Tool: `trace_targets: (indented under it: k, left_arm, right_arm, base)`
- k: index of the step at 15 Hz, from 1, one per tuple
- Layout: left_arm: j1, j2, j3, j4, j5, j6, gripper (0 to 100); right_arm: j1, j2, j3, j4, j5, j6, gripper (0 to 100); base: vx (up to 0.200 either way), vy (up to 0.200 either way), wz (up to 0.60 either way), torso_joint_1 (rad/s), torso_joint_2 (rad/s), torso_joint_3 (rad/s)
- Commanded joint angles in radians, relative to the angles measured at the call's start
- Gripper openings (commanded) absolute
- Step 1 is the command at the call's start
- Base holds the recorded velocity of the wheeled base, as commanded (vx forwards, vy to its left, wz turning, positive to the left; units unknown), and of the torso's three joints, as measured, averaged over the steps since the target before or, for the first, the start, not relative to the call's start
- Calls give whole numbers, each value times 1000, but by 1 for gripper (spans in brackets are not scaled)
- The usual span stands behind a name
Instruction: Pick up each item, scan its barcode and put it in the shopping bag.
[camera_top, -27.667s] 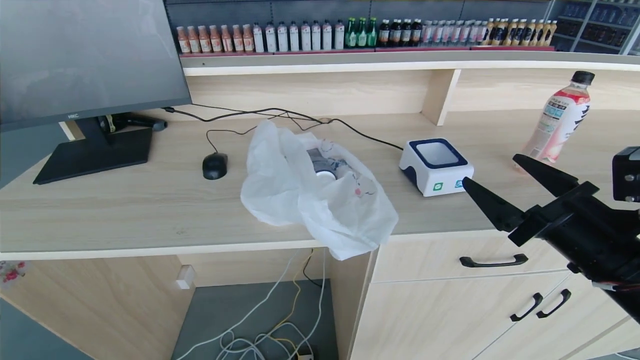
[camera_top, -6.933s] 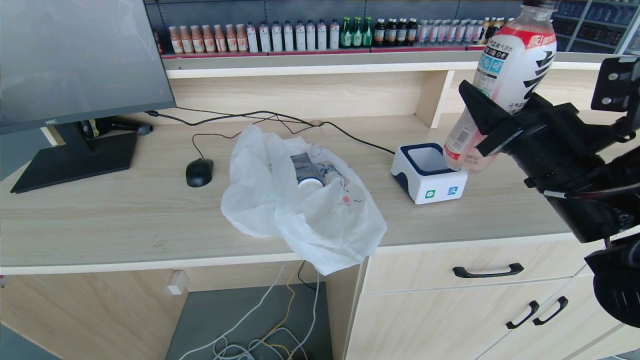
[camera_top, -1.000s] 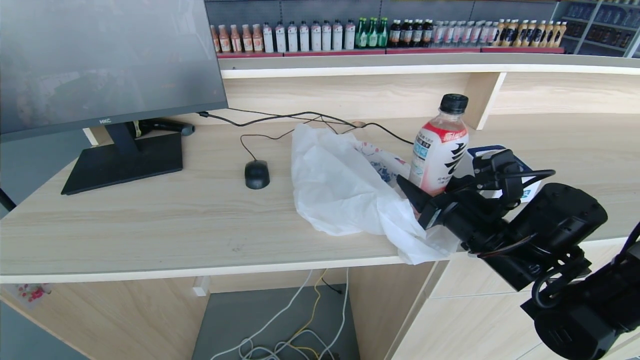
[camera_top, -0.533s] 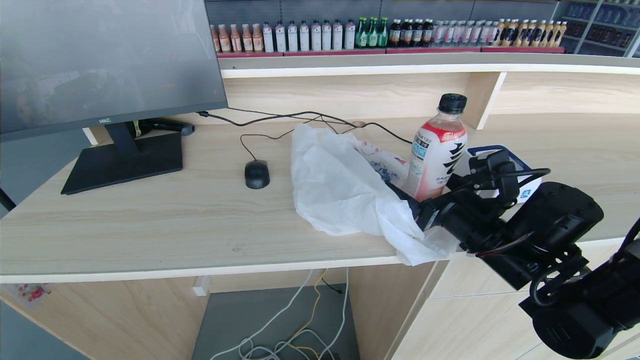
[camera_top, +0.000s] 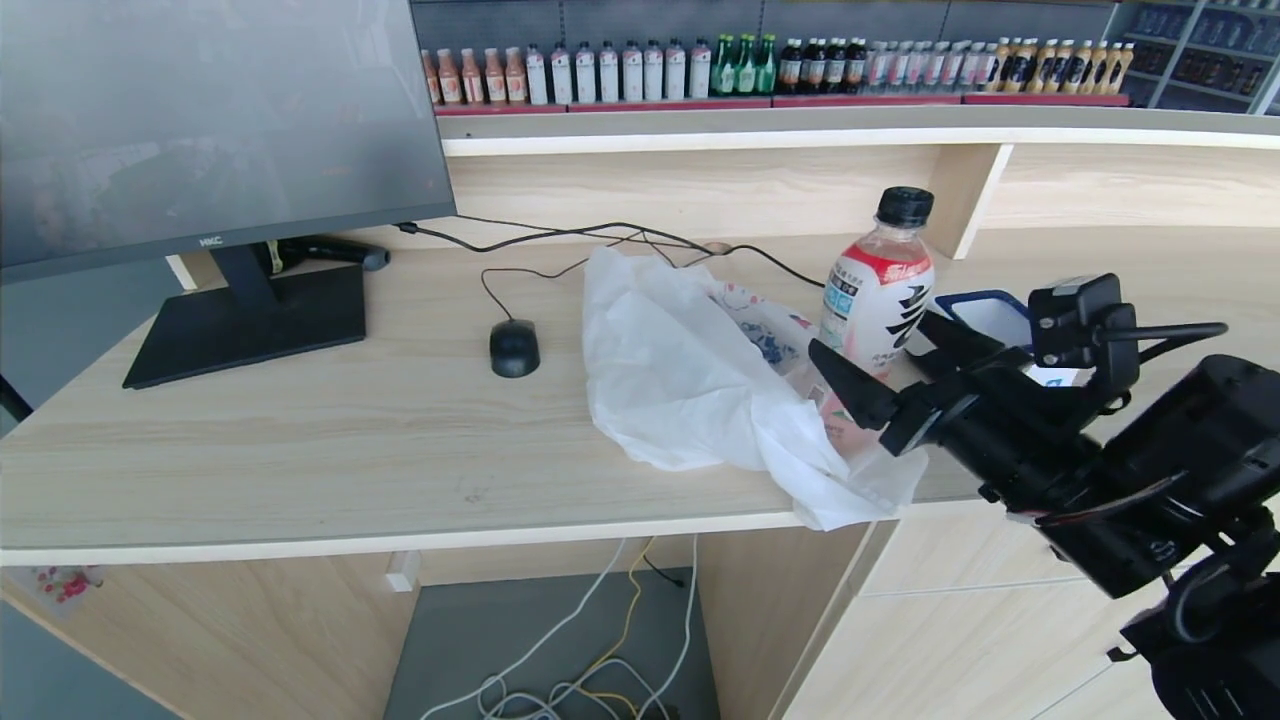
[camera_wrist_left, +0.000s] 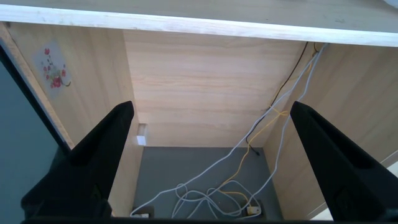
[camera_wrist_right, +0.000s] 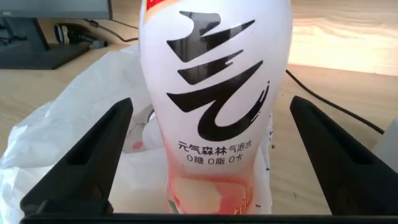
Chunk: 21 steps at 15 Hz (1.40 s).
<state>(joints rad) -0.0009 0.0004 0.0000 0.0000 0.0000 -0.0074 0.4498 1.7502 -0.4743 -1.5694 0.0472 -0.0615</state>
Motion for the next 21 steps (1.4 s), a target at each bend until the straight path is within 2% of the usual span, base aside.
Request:
trace_targets:
  k: [1,3,5,6,8,12,15,16,18,21]
  left_arm:
    - [1,0,0,0,0,0,100]
    - [1,0,0,0,0,0,100]
    - [-1,0,0,0,0,0,100]
    - [1,0,0,0,0,0,100]
    - [1,0,0,0,0,0,100]
    - [-1,0,0,0,0,1,100]
    - [1,0,0,0,0,6,100]
    - [-1,0,0,0,0,6,100]
    - [1,0,0,0,0,6,100]
    - [-1,0,0,0,0,6,100]
  right_arm:
    - [-28,-205,137,-1,0,-4,100]
    - [-45,-339,218,-1,0,-4,100]
    - [-45,-528,376,-1,-3,11,100]
    - [-45,-701,474,11,-3,14,100]
    - [-46,-905,465,265,-4,9,100]
    - [-46,-1387,362,1085,-9,-4,100]
    - [-46,-1727,347,1566,-13,-52,100]
    - [-48,-1750,348,1646,-15,-55,100]
    - [-52,-1750,350,1648,-29,-57,100]
    - [-68,-1750,419,1625,-66,-72,100]
  base:
    - [0,0,0,0,0,0]
    - [0,0,0,0,0,0]
    - [0,0,0,0,0,0]
    - [0,0,0,0,0,0]
    - [0,0,0,0,0,0]
    - [0,0,0,0,0,0]
    - [0,0,0,0,0,0]
    - [0,0,0,0,0,0]
    - [0,0,0,0,0,0]
    - [0,0,0,0,0,0]
